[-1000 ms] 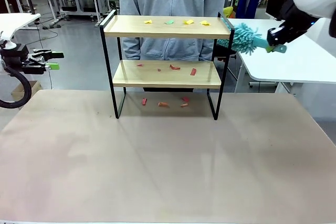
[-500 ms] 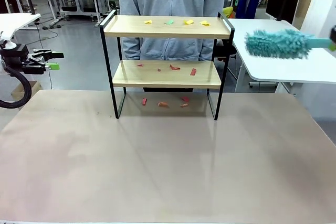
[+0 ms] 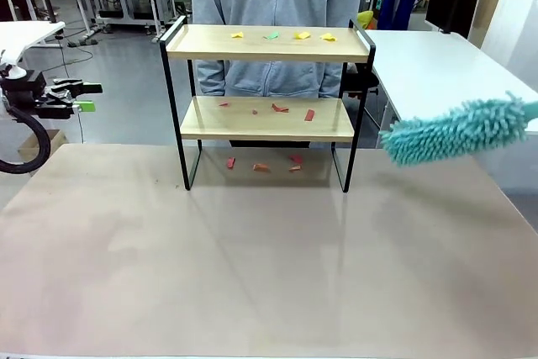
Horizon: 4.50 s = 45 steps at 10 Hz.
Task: Clean the shelf.
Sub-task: Clean the specific section of the Shelf indicated by the human with the Duster.
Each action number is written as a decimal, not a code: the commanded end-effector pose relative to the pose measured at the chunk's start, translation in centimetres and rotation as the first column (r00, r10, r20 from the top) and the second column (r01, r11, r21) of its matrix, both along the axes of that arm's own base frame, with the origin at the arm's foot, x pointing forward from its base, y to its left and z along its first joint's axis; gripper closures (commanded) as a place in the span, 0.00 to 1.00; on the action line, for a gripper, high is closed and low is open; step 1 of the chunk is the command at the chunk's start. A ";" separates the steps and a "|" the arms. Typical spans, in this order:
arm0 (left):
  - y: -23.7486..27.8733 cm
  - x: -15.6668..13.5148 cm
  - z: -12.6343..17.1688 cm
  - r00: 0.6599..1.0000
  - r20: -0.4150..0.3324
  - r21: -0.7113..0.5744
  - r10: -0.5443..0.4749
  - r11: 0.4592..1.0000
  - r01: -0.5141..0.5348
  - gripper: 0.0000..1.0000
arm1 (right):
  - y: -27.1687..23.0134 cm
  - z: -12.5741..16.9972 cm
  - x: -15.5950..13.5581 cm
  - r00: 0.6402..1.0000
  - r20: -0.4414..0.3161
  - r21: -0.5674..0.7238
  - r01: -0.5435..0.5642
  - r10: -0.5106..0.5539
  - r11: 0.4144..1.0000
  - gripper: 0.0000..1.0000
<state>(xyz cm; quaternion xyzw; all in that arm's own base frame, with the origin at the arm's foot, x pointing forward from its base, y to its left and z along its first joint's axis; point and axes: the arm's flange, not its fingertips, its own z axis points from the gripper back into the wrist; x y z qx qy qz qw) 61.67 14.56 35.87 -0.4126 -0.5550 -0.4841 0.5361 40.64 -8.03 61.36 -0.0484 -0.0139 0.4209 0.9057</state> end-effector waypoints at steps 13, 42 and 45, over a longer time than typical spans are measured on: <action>0.0 -0.1 0.2 1.000 0.002 0.002 -0.003 1.000 0.003 0.00 | 11.3 -5.9 -6.2 0.850 -0.196 0.209 -0.450 0.489 0.868 0.87; 0.0 -0.1 0.2 1.000 0.002 0.002 -0.003 1.000 0.003 0.00 | 27.8 -9.8 -5.3 0.982 -0.042 0.354 -0.157 0.183 0.922 0.87; 0.0 -0.1 0.2 1.000 0.002 0.002 -0.003 1.000 0.003 0.00 | 29.4 -10.6 -6.1 0.995 0.052 0.386 -0.099 0.085 0.917 0.87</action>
